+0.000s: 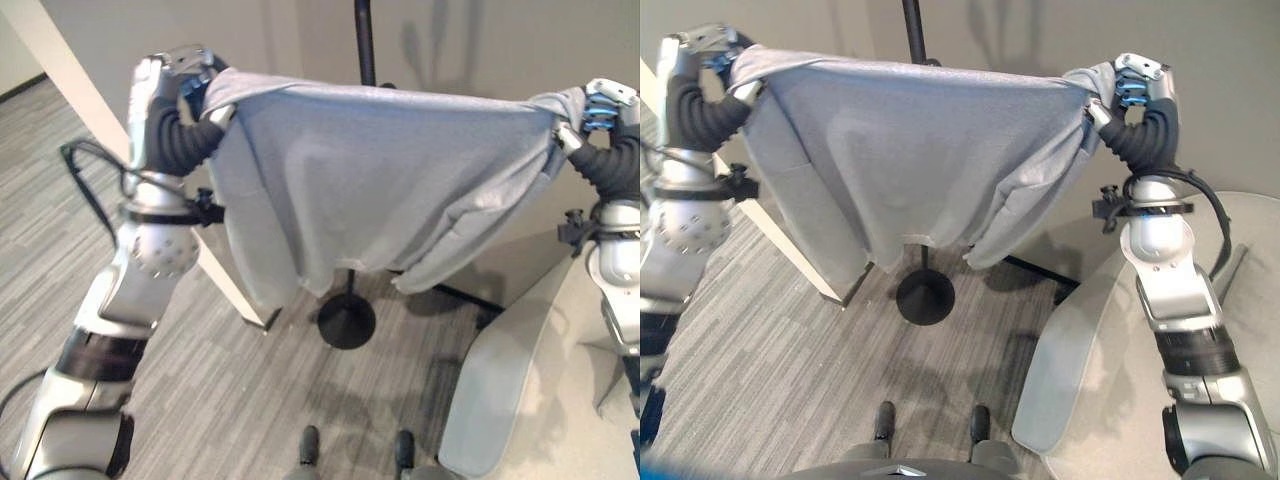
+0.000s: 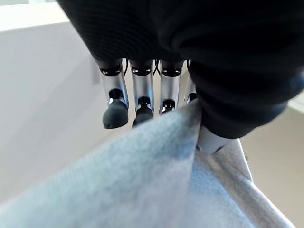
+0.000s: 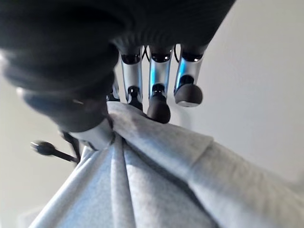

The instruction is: Hang the clothes on the sofa on the clothes rack.

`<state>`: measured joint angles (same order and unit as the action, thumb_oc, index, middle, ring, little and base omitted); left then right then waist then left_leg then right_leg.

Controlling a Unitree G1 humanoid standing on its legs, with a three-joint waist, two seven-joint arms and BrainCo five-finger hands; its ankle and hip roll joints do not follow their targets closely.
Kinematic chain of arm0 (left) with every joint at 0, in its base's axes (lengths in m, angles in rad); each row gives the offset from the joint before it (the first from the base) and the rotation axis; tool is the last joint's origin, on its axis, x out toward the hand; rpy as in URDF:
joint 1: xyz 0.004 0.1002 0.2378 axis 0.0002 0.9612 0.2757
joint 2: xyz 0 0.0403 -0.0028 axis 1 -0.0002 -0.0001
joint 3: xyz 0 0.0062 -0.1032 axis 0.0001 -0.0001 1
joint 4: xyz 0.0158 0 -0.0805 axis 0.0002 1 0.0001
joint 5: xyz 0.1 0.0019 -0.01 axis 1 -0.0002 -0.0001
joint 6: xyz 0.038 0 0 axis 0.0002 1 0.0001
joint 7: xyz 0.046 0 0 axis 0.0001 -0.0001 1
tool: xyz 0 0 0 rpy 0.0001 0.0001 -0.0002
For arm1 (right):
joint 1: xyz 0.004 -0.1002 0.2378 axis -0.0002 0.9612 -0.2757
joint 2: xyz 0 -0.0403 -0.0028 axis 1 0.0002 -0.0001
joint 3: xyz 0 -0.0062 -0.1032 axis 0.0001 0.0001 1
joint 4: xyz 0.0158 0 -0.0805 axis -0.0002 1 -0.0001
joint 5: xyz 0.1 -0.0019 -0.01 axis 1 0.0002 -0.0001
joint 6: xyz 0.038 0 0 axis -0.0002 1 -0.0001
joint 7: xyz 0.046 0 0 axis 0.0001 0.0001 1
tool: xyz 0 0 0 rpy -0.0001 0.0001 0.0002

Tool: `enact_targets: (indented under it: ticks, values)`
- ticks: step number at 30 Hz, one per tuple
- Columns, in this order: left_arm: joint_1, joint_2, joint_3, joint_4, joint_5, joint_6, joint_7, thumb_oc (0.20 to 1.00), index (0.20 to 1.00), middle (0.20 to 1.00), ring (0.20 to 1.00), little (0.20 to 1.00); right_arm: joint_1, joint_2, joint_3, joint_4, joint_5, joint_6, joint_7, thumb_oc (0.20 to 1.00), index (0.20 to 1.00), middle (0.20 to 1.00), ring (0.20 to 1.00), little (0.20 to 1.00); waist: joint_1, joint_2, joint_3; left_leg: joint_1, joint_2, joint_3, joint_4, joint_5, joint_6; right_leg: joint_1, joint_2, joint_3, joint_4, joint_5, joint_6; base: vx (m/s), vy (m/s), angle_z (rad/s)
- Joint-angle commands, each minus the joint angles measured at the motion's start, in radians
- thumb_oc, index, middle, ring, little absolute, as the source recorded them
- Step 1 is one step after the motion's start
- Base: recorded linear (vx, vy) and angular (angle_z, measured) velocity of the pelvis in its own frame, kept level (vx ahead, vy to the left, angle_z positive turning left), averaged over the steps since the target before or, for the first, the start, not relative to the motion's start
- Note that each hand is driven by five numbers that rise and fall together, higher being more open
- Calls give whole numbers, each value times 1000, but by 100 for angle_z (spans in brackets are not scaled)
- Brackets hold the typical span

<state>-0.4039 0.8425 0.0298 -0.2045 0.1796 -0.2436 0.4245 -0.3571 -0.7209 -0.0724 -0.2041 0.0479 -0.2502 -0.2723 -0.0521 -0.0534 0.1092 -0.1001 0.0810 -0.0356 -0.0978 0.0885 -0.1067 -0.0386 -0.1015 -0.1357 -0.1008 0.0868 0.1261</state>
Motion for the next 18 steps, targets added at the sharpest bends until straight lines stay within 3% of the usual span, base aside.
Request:
enact_targets:
  ticks: [1,12,18]
  values:
    - [-29,19,102,54,-4,-15,9,200,200,200,200,200,-43,-24,-103,9,31,-28,3,200,200,200,200,200,10,3,-98,88,15,126,11,-122,-16,-2,-17,-3,14,-73,89,46,11,0]
    - [-139,-12,77,13,18,-19,54,200,200,200,200,200,-169,-67,-63,-16,-44,-16,-71,200,200,200,200,200,10,-7,-130,131,23,141,11,-136,-19,28,-16,6,14,-79,81,19,8,-3]
    - [-290,22,-6,57,31,-11,92,200,200,200,200,200,-342,-162,20,19,-80,5,-122,200,200,200,200,200,8,-15,-151,146,25,148,11,-143,-21,40,-13,7,14,-82,82,11,0,-3]
